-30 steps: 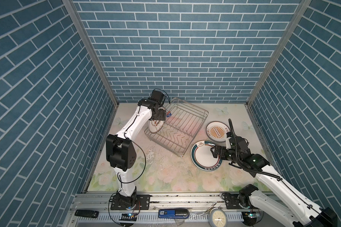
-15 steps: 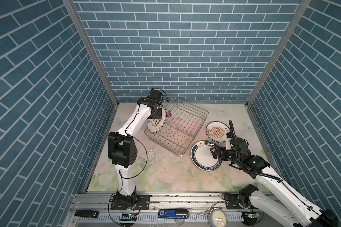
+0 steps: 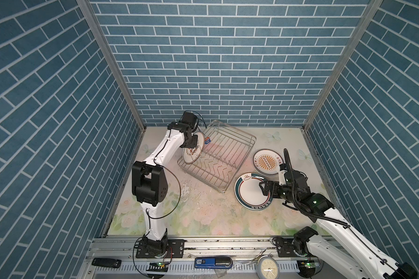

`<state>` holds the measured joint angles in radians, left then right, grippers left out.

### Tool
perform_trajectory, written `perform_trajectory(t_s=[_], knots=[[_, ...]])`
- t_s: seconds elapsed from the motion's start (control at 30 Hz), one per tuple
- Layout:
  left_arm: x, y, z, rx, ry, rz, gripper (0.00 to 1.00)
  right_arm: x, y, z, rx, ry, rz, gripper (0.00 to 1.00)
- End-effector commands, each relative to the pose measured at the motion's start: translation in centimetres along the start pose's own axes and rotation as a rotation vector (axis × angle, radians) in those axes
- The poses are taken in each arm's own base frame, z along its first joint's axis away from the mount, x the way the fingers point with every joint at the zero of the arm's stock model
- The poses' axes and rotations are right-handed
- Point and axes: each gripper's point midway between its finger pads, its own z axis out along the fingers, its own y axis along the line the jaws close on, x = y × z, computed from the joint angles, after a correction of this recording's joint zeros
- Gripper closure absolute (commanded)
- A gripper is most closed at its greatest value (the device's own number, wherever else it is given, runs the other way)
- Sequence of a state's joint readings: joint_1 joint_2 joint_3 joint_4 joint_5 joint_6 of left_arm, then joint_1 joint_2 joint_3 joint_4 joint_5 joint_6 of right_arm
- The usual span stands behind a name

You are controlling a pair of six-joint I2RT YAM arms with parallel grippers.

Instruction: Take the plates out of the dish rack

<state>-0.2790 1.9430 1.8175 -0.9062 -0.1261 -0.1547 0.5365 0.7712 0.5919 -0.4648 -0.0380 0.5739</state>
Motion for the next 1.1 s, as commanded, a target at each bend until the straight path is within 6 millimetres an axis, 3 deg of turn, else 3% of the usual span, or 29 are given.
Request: perform_trajectory(t_s=[0.0,0.43,0.53,0.83,0.97,1.07], knots=[[0.2,0.2,-0.9,0.006,-0.009,0.018,0.69,0.8,-0.4,-0.2,0.011,0.019,-0.028,0.01],[0.8,0.3,-1.7,0.012,-0.010,0.033,1.00,1.0,-0.6,-1.7,0.003,-0.009,-0.031,0.01],[0.8,0.3,-2.5,0.009,-0.032,0.043,1.00,1.1,-0.5,-1.8,-0.010,-0.018,-0.030,0.01],[-0.2,-0.1,-6.9,-0.002,-0.135,0.064,1.00,1.1,0.4,-1.8,-0.049,0.005,-0.033,0.01],[-0.8,-0.4,-10.1,0.017,-0.201,0.051,1.00,0.6,0.7,-1.5,-0.049,0.007,-0.034,0.01],[-1.0,-0.5,-13.1,0.063,-0.254,0.005,1.00,-0.1,2.0,-1.8,-0.109,-0.007,-0.040,0.01]])
